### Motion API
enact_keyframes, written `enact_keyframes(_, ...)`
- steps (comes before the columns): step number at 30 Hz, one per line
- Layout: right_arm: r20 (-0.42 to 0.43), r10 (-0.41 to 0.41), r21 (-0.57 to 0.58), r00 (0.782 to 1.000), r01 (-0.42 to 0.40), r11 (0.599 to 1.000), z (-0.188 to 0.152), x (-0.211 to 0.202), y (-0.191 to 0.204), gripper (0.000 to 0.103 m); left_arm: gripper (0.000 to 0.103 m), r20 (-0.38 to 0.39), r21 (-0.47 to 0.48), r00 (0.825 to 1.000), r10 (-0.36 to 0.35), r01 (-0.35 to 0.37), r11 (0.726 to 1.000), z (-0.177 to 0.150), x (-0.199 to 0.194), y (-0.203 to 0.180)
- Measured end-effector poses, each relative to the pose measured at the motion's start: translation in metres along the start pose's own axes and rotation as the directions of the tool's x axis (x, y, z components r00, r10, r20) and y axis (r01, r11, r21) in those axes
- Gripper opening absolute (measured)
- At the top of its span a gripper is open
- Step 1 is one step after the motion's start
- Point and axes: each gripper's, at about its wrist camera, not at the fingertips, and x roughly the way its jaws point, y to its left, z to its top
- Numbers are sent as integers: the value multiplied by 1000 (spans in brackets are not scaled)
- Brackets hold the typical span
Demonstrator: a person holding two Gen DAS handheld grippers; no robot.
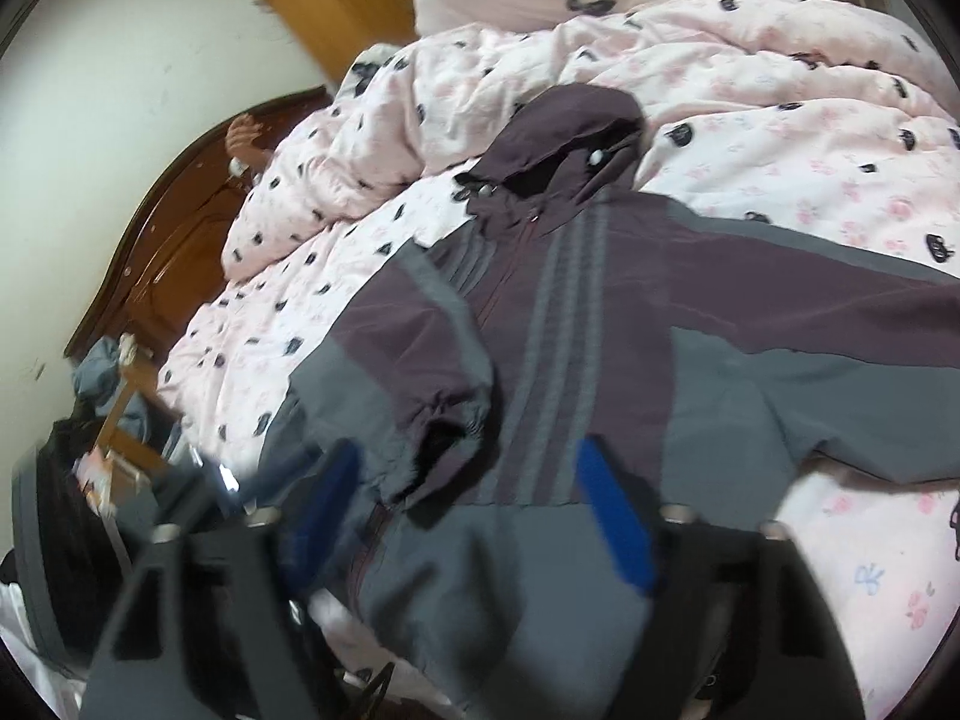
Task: Fold clothes
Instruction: 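Grasp the other grey sleeve cuff with the right gripper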
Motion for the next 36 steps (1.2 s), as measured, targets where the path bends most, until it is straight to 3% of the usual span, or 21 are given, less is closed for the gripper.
enact_keyframes(2,-12,18,-16,1000,-18,1000,-2,2,3,57,44,-23,-60,998,60,-61,996,1,5,30)
enact_keyframes(5,-30,51,-31,998,-52,998,-5,8,10,40,44,-97,-116,982,161,-172,978,1,27,76)
enact_keyframes(9,-55,61,-33,997,-62,998,-5,24,19,37,44,-190,-205,972,137,-175,963,1,63,120)
enact_keyframes(11,-68,65,-34,996,-68,997,-5,32,23,30,44,-226,-236,969,99,-153,959,1,80,129)
enact_keyframes(20,-116,32,40,993,-28,999,2,59,11,28,44,-275,-200,960,59,-117,973,-10,107,104)
enact_keyframes(23,-131,42,47,990,-37,998,3,63,9,13,44,-289,-221,956,41,-109,969,-16,109,101)
enact_keyframes(26,-136,61,44,989,-55,998,3,61,10,6,44,-296,-225,955,36,-106,969,-17,110,100)
enact_keyframes(31,-145,97,23,985,-95,995,-1,49,13,5,44,-306,-231,952,27,-102,968,-20,112,98)
enact_keyframes(36,-200,55,15,978,-53,998,-12,55,7,5,44,-316,-220,948,29,-102,970,-22,113,95)
